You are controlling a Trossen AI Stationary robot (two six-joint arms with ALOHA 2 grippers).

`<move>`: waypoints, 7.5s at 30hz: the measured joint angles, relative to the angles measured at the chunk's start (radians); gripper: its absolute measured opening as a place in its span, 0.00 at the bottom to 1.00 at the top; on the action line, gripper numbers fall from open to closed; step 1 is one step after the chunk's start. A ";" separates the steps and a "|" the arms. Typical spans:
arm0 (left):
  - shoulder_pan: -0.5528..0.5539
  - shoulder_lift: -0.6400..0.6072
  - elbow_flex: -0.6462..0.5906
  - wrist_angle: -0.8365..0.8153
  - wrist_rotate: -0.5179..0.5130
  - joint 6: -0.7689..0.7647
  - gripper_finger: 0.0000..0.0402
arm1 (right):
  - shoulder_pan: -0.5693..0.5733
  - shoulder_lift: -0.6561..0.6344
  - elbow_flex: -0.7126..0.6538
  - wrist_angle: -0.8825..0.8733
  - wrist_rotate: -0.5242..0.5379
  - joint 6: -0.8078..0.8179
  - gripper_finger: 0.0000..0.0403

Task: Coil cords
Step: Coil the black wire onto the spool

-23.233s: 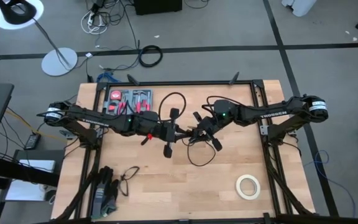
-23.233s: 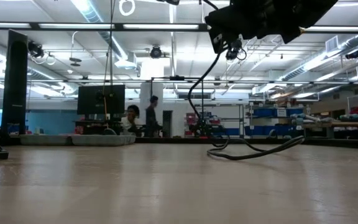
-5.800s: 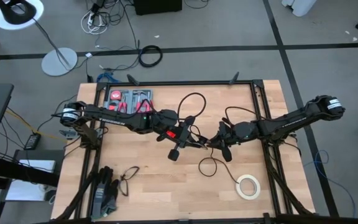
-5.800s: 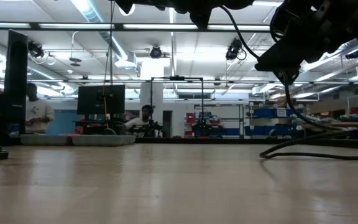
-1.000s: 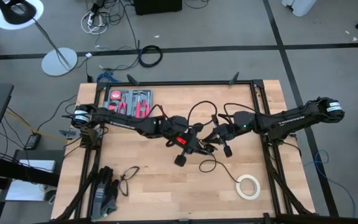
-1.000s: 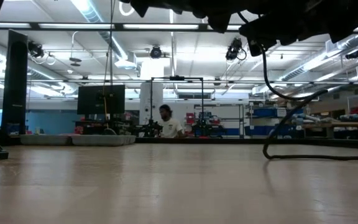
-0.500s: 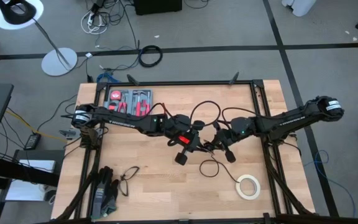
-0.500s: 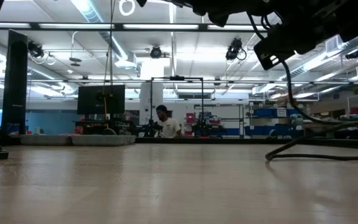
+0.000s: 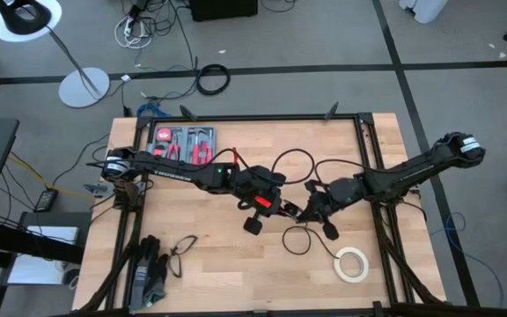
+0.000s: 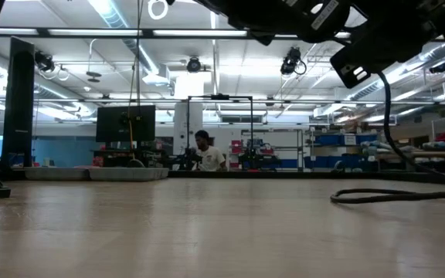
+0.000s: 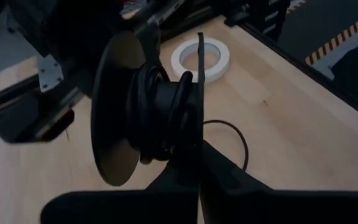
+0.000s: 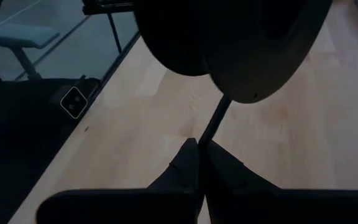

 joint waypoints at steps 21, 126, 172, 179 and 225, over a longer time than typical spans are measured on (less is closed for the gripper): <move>0.002 -0.005 0.006 -0.060 0.013 -0.091 0.00 | 0.072 -0.179 -0.006 0.006 0.082 -0.028 0.02; -0.012 -0.001 0.068 -0.199 -0.206 -0.010 0.00 | 0.383 -0.066 -0.066 0.084 0.565 0.005 0.01; -0.003 -0.002 0.068 -0.171 -0.152 -0.080 0.00 | 0.053 -0.118 0.217 -0.065 0.152 -0.369 0.01; -0.003 -0.002 0.068 -0.151 -0.153 -0.097 0.00 | -0.037 -0.037 0.295 -0.066 0.067 -0.377 0.01; -0.023 0.001 0.013 -0.015 0.086 -0.124 0.00 | -0.195 -0.034 0.381 -0.234 -0.230 -0.651 0.01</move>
